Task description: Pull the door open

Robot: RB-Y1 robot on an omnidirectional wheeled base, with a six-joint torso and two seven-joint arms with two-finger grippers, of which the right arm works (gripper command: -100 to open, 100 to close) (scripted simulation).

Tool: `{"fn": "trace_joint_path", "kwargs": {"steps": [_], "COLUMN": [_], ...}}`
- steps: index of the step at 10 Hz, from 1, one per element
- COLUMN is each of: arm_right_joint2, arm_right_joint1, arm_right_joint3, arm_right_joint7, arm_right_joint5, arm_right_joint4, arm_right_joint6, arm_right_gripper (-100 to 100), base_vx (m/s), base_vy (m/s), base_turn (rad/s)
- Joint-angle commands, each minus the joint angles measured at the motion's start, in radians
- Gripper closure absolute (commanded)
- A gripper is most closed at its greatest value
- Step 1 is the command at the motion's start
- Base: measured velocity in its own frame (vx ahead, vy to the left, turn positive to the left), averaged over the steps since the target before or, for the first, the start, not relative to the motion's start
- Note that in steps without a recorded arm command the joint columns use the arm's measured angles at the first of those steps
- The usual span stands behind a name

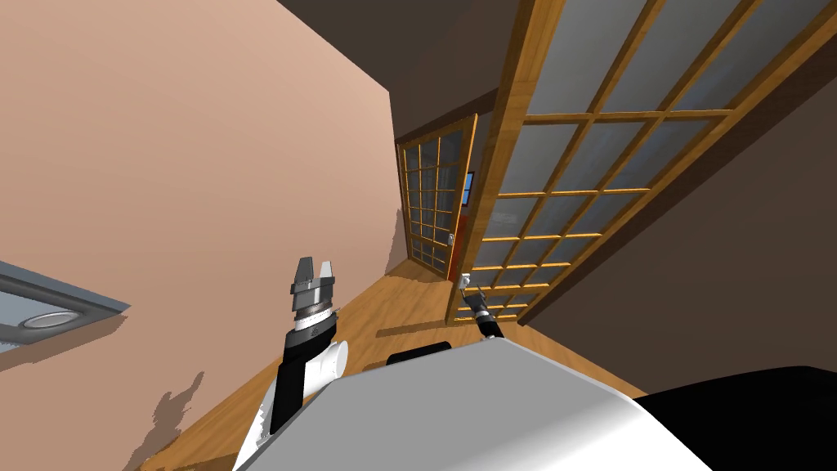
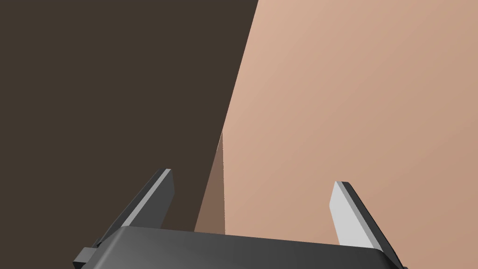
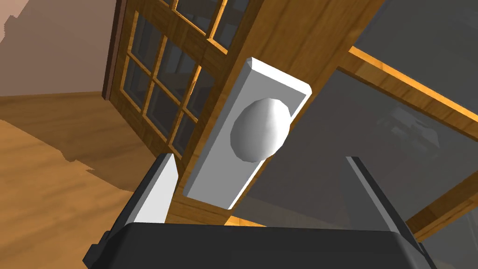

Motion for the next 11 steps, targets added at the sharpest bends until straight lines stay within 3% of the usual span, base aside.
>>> {"fn": "trace_joint_path", "kwargs": {"steps": [1, 11], "arm_right_joint2": [0.007, 0.033], "arm_right_joint1": [0.001, 0.011], "arm_right_joint3": [0.008, 0.036], "arm_right_joint7": [-0.050, -0.291], "arm_right_joint5": [-0.022, -0.108], "arm_right_joint4": [-0.015, -0.087], "arm_right_joint6": [0.012, 0.065], "arm_right_gripper": [-100, -100], "base_vx": [-0.080, -0.070], "base_vy": [-0.028, -0.021], "base_turn": [0.041, 0.025]}}
